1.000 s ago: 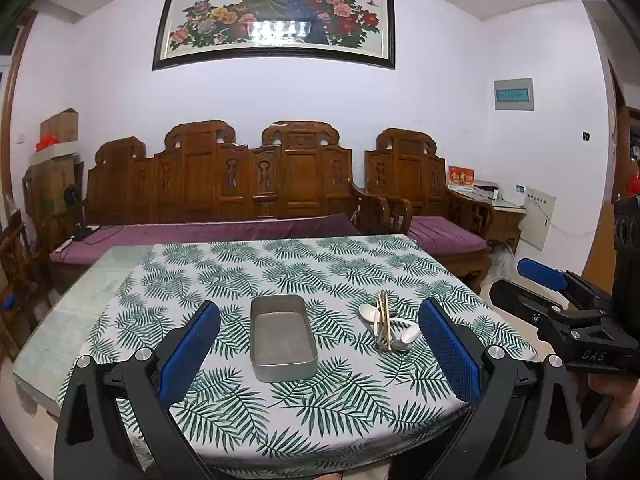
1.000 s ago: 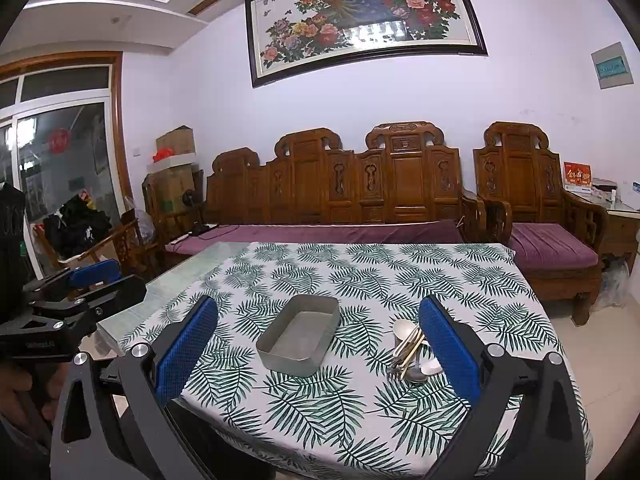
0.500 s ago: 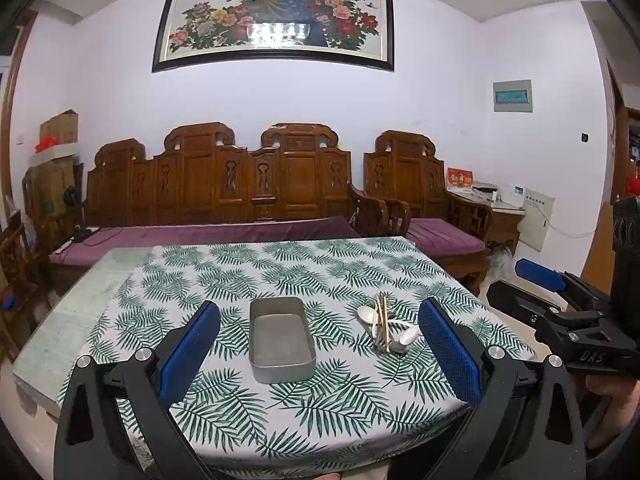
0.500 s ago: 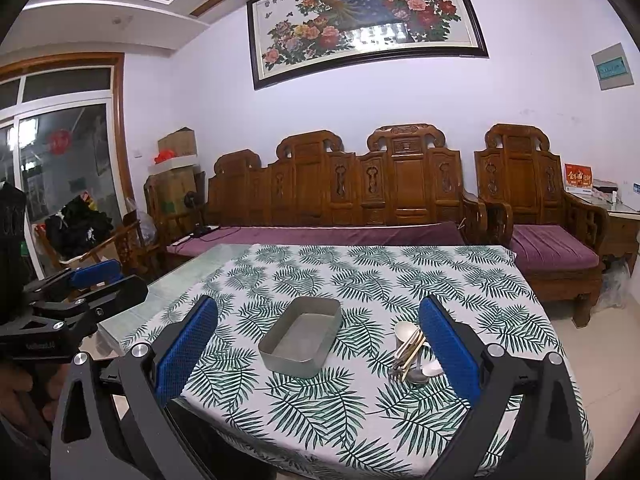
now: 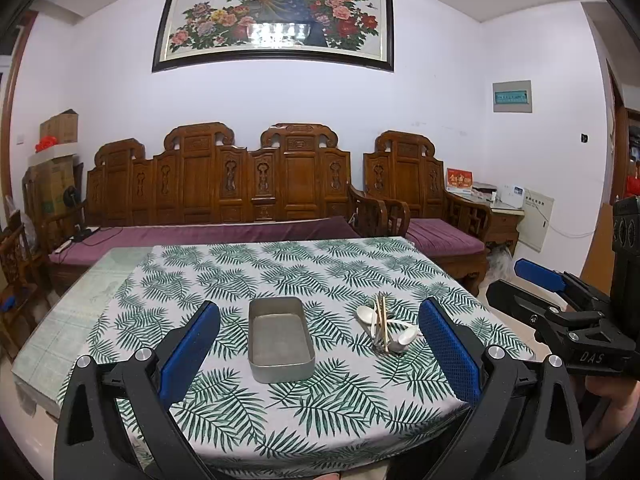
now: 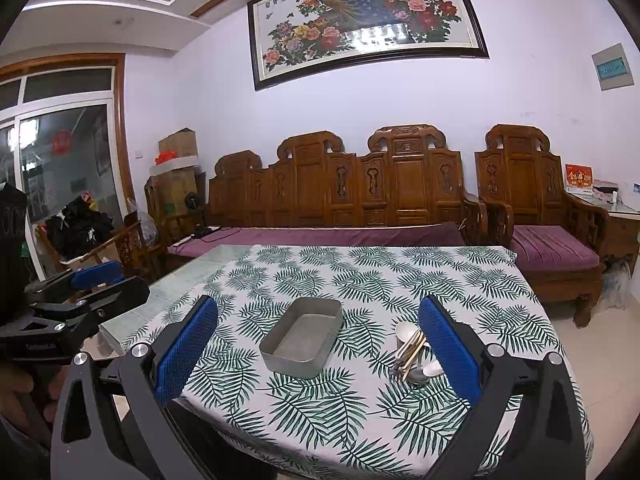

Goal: Organize utensils

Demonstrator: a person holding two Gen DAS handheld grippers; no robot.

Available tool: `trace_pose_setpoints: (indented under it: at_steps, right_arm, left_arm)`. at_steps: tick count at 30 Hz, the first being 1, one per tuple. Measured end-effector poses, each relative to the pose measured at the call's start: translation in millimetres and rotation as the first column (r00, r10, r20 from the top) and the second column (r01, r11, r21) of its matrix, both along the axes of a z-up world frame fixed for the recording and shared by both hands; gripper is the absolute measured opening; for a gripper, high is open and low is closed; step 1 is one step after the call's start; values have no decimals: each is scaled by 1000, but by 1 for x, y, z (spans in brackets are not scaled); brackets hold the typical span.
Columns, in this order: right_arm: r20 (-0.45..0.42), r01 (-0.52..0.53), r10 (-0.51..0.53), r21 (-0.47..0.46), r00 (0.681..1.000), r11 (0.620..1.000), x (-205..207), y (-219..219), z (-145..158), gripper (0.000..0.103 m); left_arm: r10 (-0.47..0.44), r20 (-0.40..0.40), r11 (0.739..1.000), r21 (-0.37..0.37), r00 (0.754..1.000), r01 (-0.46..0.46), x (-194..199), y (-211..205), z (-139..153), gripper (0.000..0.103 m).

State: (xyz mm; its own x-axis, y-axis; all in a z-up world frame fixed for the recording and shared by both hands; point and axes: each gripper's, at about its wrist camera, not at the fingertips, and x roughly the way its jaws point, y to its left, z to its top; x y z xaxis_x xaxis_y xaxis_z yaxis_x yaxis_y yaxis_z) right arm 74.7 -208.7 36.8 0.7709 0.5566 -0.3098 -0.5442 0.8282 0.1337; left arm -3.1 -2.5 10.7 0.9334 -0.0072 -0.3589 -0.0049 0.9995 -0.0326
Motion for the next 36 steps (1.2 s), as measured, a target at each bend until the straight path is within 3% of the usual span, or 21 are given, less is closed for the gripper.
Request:
trace_pose_setpoints:
  at_steps: [27, 36]
  right_arm:
    - [-1, -1, 1, 2, 1000, 1000, -4, -2, 7, 100]
    - [-33, 17, -18, -10, 999, 1000, 10, -9, 5, 100]
  left_arm:
    - [-2, 1, 1000, 2, 1000, 2, -3, -2, 4, 96]
    - [-9, -54, 1000, -2, 999, 9, 12, -3, -7, 96]
